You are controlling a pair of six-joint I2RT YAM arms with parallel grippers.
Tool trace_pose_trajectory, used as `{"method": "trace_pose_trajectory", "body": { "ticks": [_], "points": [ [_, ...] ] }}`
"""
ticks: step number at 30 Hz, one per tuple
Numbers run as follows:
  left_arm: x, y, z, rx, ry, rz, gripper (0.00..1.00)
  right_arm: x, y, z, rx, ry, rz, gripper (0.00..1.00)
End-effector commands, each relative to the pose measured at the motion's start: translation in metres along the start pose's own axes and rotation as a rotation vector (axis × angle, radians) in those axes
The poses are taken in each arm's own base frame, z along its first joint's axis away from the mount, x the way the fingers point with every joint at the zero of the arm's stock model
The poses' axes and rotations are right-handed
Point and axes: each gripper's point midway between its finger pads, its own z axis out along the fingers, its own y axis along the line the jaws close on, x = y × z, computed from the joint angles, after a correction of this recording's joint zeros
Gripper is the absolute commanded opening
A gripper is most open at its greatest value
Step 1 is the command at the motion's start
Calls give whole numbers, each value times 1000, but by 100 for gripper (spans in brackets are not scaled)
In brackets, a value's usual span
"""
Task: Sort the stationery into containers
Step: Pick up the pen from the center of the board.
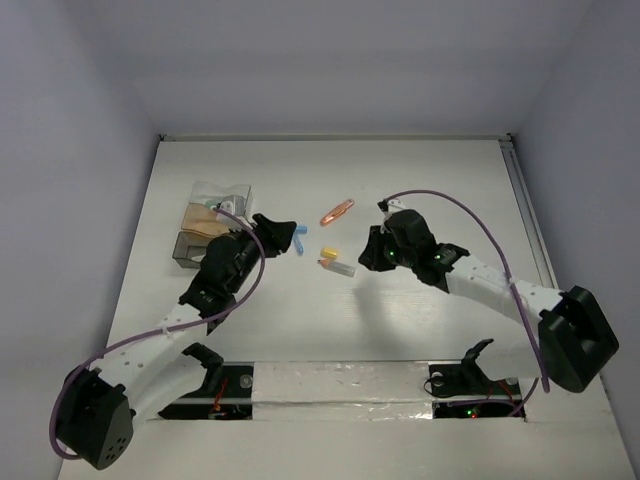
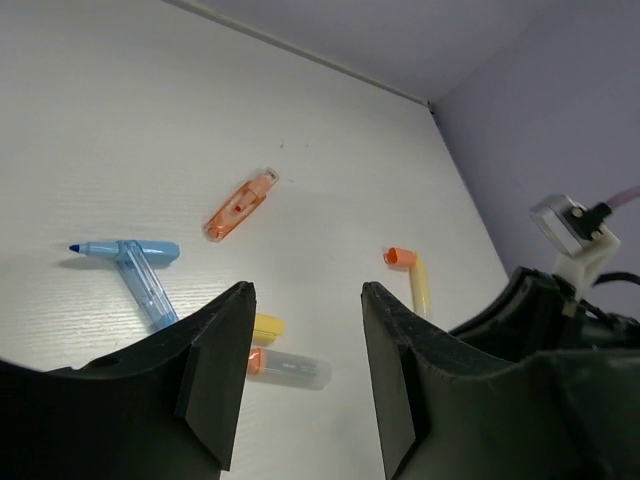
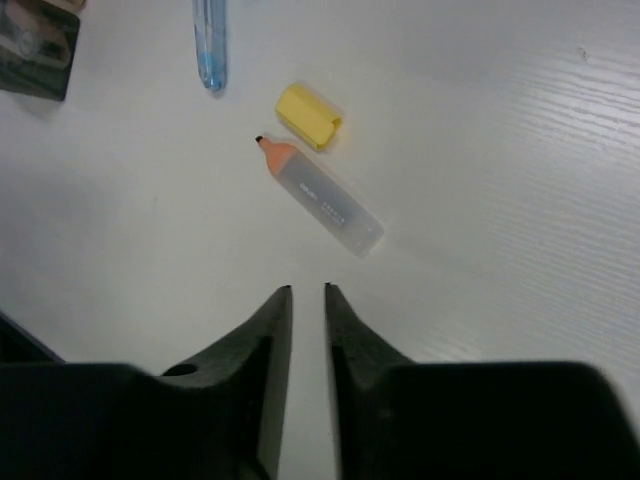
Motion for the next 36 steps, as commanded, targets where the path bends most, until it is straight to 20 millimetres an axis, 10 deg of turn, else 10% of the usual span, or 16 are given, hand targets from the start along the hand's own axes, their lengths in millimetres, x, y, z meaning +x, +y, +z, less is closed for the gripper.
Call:
{"method": "trace_pose_trajectory", "body": {
  "ticks": [1, 7, 14, 36],
  "points": [
    [-3, -5, -10, 41, -24, 56, 42, -43, 24, 10, -62, -87, 3, 30],
    [10, 4, -23, 52, -17, 95, 41, -59, 32, 51, -67, -53, -16, 52],
    [14, 21, -42, 32, -65, 125, 40, -80, 54, 91, -114, 21, -62, 49],
    [-10, 22, -66, 24, -194, 56, 36, -29, 84, 162, -89, 298, -244, 59]
  ]
}}
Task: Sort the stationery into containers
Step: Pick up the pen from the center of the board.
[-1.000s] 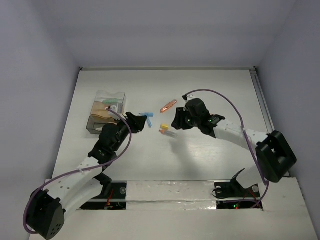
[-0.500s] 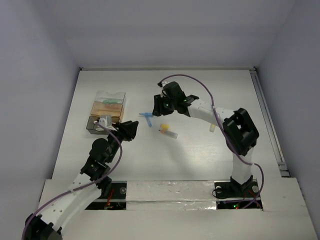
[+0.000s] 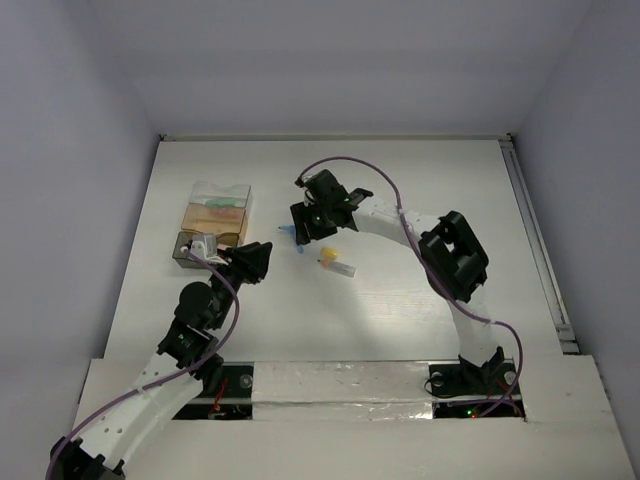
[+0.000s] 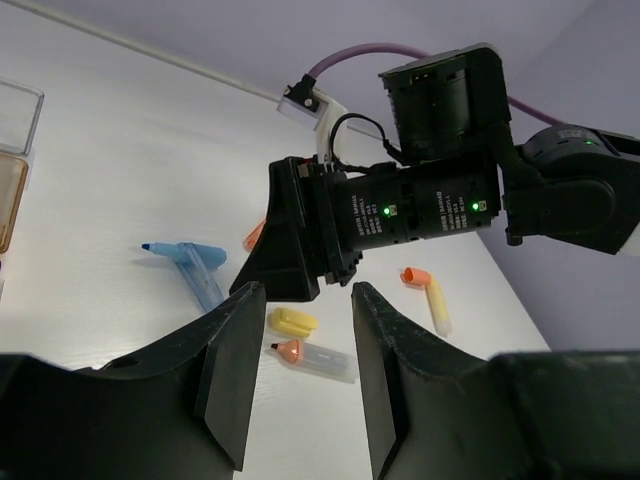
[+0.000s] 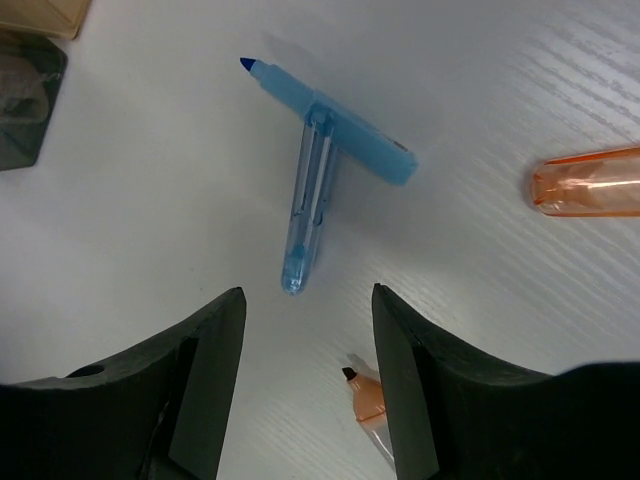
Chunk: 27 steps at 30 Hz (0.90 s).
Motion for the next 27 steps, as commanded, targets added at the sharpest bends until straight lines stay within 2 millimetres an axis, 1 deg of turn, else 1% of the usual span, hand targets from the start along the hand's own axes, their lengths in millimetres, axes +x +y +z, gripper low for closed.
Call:
{"method": "trace_pose_trajectory", "body": {
  "ticks": [1, 8, 14, 16, 18, 21, 23, 25, 27],
  "points": [
    [-4, -1, 1, 1, -25, -11, 36, -2, 21, 4, -66, 13, -27, 59],
    [-4, 1, 1, -10, -25, -10, 36, 1, 25, 15, -99, 19, -3, 54],
    [-4, 1, 1, -9, -26, -11, 36, 2, 23, 24, -94, 18, 13, 49],
    [-4, 1, 1, -10, -27, -10, 36, 5, 21, 28, -86, 28, 17, 47],
    [-4, 1, 1, -13, -26, -10, 36, 5, 20, 30, -84, 27, 18, 41],
    [-4, 2, 1, -15, -28, -10, 36, 4, 19, 33, -81, 20, 22, 38],
    [-5, 2, 1, -14, -29, -10, 36, 3, 19, 33, -81, 14, 22, 31],
    [-5, 2, 0, -17, -31, -10, 36, 2, 19, 34, -84, 5, 19, 28],
    [-5, 2, 0, -17, -33, -10, 36, -2, 21, 31, -90, -12, 15, 16]
  ]
}}
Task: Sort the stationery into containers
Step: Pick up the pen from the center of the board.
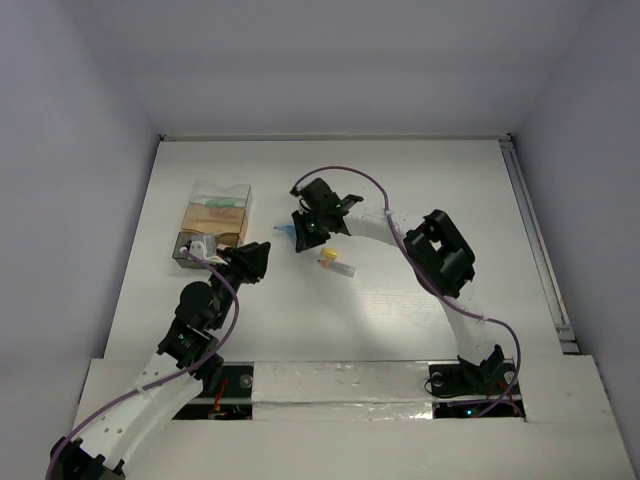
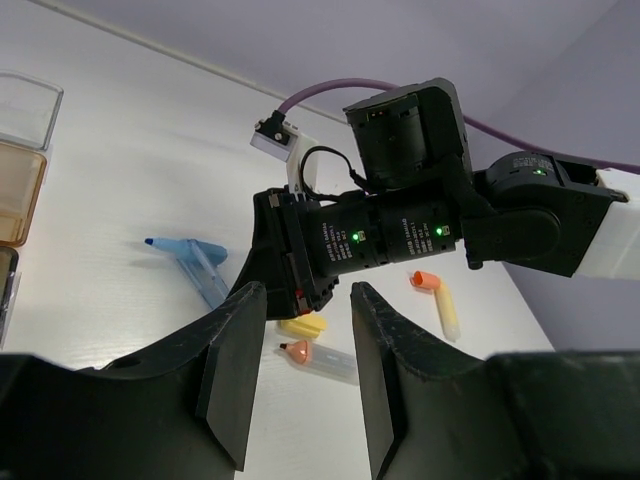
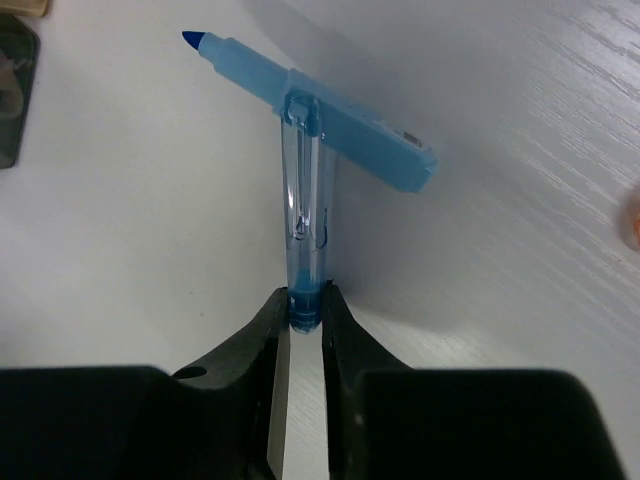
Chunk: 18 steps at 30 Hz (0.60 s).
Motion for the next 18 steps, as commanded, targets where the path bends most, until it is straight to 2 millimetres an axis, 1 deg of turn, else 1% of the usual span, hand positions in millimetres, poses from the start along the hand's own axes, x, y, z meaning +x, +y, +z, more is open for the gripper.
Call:
{"method": "trace_pose_trajectory", "body": {
  "ticks": [1, 2, 4, 5, 6, 7, 8, 9, 10, 11, 12, 13, 14, 15, 17, 18],
  "points": [
    [-6, -4, 0, 13, -32, -10, 36, -23, 14, -5, -35, -83, -25, 12],
    [-6, -2, 0, 5, -34, -9, 36, -29, 19, -13, -46, -104, -32, 6],
    [-8, 0, 0, -9, -41, -9, 38, -33, 26, -25, -68, -121, -44, 3],
    [-9, 2, 0, -17, -45, -9, 39, -28, 29, -31, -89, -113, -49, 0],
    [-10, 3, 0, -25, -50, -10, 43, -30, 34, -39, -108, -123, -60, 0],
    [-12, 5, -1, -40, -60, -17, 45, -36, 48, -60, -154, -151, -87, 0],
    [-14, 5, -1, -42, -65, -21, 48, -35, 53, -70, -176, -154, -101, 0],
    [-15, 6, -1, -45, -72, -24, 53, -26, 54, -76, -185, -137, -105, 0],
    [-18, 4, -1, -41, -81, -33, 55, -28, 64, -97, -223, -157, -133, 0],
    [-19, 3, -1, -38, -84, -38, 56, -26, 69, -107, -241, -159, -140, 0],
    [-22, 0, -1, -31, -89, -43, 59, -13, 68, -111, -256, -137, -140, 0],
    [-23, -2, 0, -21, -89, -47, 59, -11, 68, -121, -300, -134, -128, 0],
    [-24, -4, 1, -16, -91, -56, 60, -13, 76, -143, -344, -166, -133, 0],
    [-24, -7, 1, -8, -90, -62, 60, -5, 75, -147, -374, -165, -124, 0],
    [-23, -12, 4, 11, -77, -86, 59, 1, 83, -168, -481, -164, -96, 0],
    [-24, -15, 5, 19, -75, -96, 57, -4, 90, -186, -521, -208, -111, 0]
  ]
}}
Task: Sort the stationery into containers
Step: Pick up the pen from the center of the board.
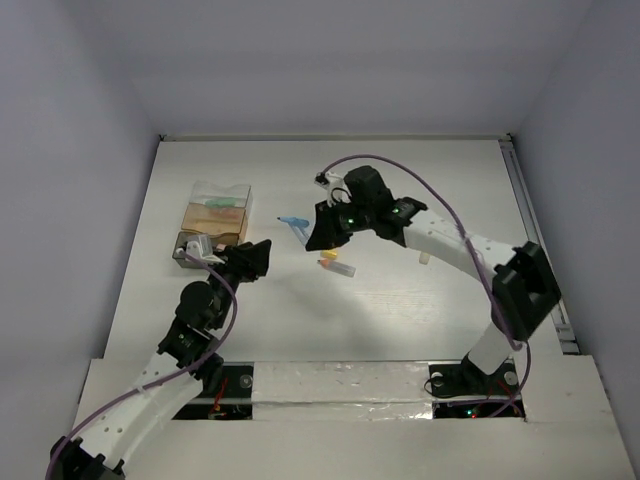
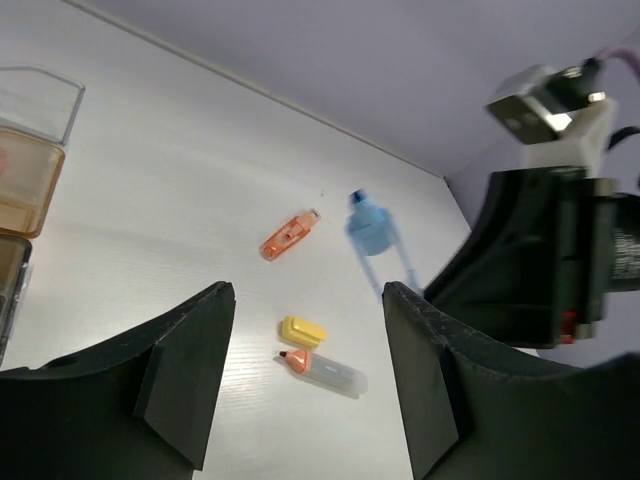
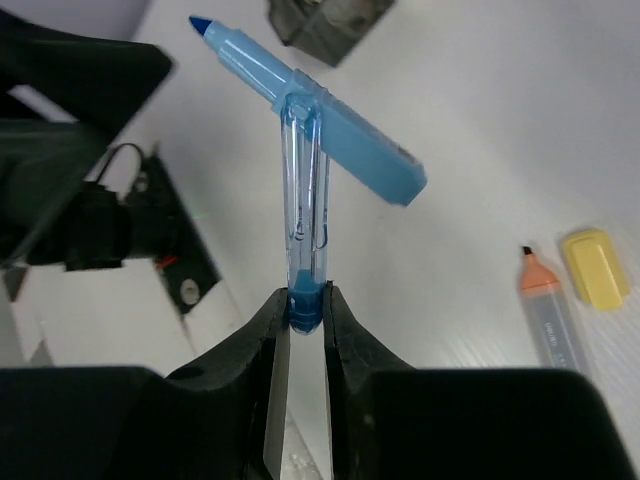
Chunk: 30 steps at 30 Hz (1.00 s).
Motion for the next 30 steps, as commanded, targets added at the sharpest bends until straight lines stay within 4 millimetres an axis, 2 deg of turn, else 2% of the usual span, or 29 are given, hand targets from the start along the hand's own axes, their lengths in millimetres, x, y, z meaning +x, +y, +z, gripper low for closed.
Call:
{"method": "trace_pose_trajectory", "body": {
  "ticks": [1, 2, 3, 4, 6, 7, 8, 9, 12, 13, 15, 16, 18, 19, 21, 23, 30],
  "points": [
    [-16, -27, 5, 85, -30, -65, 56, -6, 31, -32, -197, -58, 15, 0],
    [-18, -32, 5, 102, -28, -72, 55, -8, 33, -40, -227, -68, 26, 0],
    [-20, -37, 6, 118, -31, -81, 53, -18, 45, -54, -265, -118, 4, 0],
    [-20, -40, 6, 135, -28, -84, 51, -13, 51, -60, -305, -107, 53, 0],
    [-20, -43, 7, 153, -34, -82, 44, -19, 58, -75, -351, -140, 92, 0],
    [-22, -47, 6, 175, -44, -81, 43, -31, 75, -87, -412, -187, 105, 0],
    [-23, -50, 6, 193, -48, -79, 43, -28, 81, -90, -452, -178, 123, 0],
    [-23, -53, 6, 212, -50, -74, 42, -36, 91, -98, -497, -216, 106, 0],
    [-27, -72, 2, 320, -61, -62, 40, -37, 107, -110, -588, -204, 219, 0],
    [-28, -86, -3, 400, -59, -56, 40, -45, 119, -119, -646, -223, 249, 0],
    [-32, -96, -8, 461, -74, -56, 40, -49, 126, -126, -711, -244, 246, 0],
    [-31, -101, -11, 490, -71, -53, 41, -51, 130, -129, -739, -231, 308, 0],
    [-32, -103, -14, 512, -81, -51, 46, -54, 131, -129, -779, -241, 358, 0],
    [-37, -105, -17, 529, -104, -53, 48, -56, 136, -137, -831, -250, 382, 0],
    [-39, -107, -20, 541, -120, -55, 51, -58, 133, -135, -866, -260, 423, 0],
    [-42, -109, -21, 560, -136, -55, 52, -59, 138, -143, -924, -268, 437, 0],
    [-46, -115, -14, 572, -158, -18, 58, -54, 152, -137, -967, -245, 465, 0]
  ]
}}
